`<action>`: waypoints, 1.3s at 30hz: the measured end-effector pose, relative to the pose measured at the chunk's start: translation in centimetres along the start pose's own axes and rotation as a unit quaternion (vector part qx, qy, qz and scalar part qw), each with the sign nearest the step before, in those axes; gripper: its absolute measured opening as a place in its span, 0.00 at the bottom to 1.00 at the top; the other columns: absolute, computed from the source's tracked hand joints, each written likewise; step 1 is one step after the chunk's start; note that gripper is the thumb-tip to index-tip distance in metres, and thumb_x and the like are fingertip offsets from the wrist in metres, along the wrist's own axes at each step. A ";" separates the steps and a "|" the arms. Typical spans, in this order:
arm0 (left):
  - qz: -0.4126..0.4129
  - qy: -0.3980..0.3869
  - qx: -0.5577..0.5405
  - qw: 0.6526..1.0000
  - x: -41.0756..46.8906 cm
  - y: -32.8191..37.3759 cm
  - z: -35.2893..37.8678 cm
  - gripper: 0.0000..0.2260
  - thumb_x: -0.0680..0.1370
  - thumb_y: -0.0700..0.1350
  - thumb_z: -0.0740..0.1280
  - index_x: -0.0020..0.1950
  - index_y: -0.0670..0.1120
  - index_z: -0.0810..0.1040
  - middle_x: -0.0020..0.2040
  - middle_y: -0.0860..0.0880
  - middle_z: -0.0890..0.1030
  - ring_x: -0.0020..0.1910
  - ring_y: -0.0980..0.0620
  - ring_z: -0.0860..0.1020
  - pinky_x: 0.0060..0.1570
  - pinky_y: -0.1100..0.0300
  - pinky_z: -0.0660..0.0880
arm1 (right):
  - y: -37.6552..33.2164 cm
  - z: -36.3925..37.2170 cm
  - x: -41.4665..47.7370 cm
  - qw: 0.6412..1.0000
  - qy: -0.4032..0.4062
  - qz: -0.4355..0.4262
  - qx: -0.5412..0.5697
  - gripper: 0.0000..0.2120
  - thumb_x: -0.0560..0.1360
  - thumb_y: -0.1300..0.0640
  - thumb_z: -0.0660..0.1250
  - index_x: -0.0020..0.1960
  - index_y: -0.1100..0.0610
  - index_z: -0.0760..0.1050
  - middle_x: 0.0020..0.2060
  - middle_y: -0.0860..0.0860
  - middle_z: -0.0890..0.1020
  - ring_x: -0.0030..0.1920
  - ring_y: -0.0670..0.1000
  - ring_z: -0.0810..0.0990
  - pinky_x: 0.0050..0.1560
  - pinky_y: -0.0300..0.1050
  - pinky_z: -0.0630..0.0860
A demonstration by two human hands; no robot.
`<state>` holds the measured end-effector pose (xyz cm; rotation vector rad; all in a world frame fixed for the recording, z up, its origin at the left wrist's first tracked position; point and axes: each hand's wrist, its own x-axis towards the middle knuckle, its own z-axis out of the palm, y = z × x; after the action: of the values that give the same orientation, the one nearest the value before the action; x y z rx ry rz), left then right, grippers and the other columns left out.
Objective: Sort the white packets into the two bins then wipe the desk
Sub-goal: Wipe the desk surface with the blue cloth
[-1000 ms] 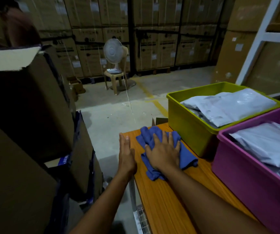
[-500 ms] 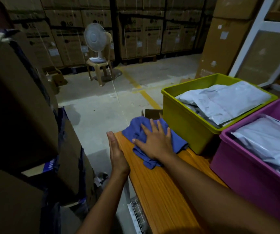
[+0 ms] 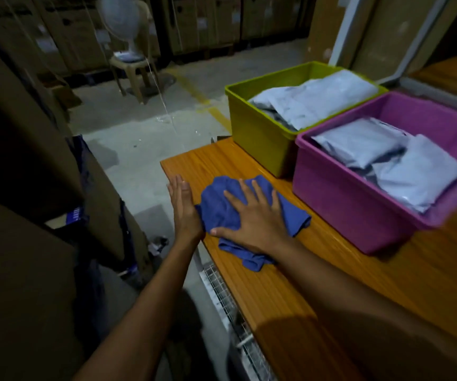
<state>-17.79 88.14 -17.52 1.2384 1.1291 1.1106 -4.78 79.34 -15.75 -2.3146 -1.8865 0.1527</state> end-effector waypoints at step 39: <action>0.505 -0.664 0.343 0.433 -65.7 0.6 23.1 0.28 0.83 0.58 0.44 0.79 0.46 0.44 0.80 0.48 0.44 0.78 0.51 0.42 0.76 0.51 0.42 | 16.3 -4.6 -80.0 0.731 0.113 0.673 0.007 0.36 0.74 0.27 0.43 0.77 0.41 0.47 0.79 0.46 0.44 0.78 0.54 0.40 0.74 0.64 0.42</action>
<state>-2.40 20.23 -15.19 2.7775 -0.7341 -0.1033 -4.55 -2.42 -15.48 -2.9391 0.2039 0.0149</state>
